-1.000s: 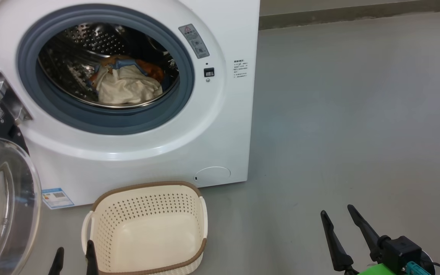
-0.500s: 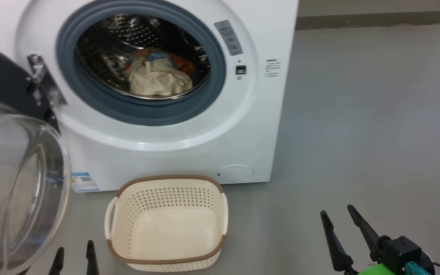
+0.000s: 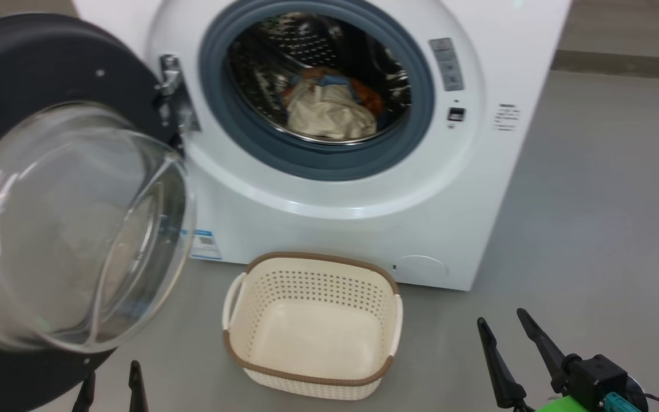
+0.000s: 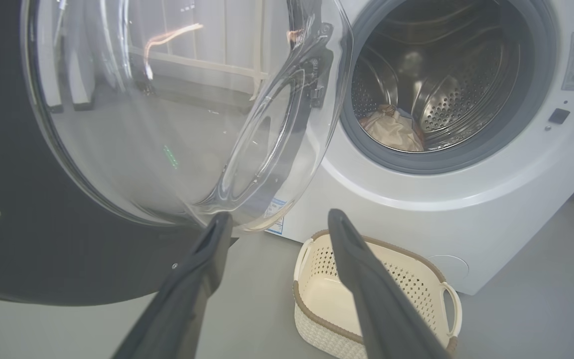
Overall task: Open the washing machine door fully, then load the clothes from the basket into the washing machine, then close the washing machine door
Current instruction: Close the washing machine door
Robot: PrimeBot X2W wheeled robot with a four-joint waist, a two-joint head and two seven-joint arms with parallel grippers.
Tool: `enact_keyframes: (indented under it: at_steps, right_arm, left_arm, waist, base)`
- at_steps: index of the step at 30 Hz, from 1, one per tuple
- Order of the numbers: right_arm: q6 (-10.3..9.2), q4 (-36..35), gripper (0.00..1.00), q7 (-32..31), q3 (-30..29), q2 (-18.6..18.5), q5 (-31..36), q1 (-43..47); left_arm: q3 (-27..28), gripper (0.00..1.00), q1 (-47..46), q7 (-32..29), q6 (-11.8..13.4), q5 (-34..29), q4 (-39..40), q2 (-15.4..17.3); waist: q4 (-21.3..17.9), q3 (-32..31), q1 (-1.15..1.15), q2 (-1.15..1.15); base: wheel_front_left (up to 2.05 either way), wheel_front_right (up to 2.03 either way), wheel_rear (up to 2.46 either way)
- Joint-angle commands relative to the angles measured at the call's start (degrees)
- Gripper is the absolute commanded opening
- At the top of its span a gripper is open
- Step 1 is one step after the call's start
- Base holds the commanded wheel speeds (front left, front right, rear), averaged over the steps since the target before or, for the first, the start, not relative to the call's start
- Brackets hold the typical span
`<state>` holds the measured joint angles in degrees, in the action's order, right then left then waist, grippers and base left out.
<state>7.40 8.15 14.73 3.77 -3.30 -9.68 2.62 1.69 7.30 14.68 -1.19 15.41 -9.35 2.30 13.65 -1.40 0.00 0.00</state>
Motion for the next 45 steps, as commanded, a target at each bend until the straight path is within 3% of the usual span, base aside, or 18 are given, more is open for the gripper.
enact_keyframes:
  at_steps: [1,6,15,36,38,45]
  right_arm:
    - [0.09,-1.2,1.00,0.3,1.7,-0.2,-0.3,-1.4]
    - [0.09,-1.1,1.00,0.3,1.8,-0.2,-0.4,-1.2]
    - [0.09,-1.1,1.00,0.3,2.0,-0.1,-0.7,-0.8]
    - [0.09,-0.1,1.00,0.3,3.4,-0.1,-0.8,-3.0]
    - [0.09,0.0,1.00,0.3,3.5,-0.1,-0.8,-3.1]
    - [0.09,0.2,1.00,0.3,3.7,-0.1,-1.0,-3.1]
  left_arm:
    - [1.8,1.00,-1.0,0.3,0.4,-0.5,1.0,0.6]
    - [1.6,1.00,-0.7,0.3,0.6,-0.7,1.1,0.6]
    - [1.6,1.00,-0.5,0.3,0.8,-0.8,1.2,0.6]
    - [3.0,1.00,-0.6,0.3,1.0,-0.3,2.2,0.6]
    - [3.0,0.00,-0.6,0.3,0.9,-0.1,1.9,0.6]
    - [3.1,0.00,-0.6,0.3,0.6,0.2,1.4,0.6]
  waist:
    - [4.4,-0.9,0.00,0.00]
    - [8.5,-1.5,0.00,0.00]
    - [12.2,-2.0,0.00,0.00]
    - [14.3,-0.9,0.00,0.00]
    - [14.3,-0.9,0.00,0.00]
    - [14.2,-1.0,0.00,0.00]
  base:
    - [0.00,0.00,0.00]
    - [0.00,0.00,0.00]
    - [0.00,0.00,0.00]
    - [0.00,0.00,0.00]
    - [0.00,0.00,0.00]
    - [0.00,0.00,0.00]
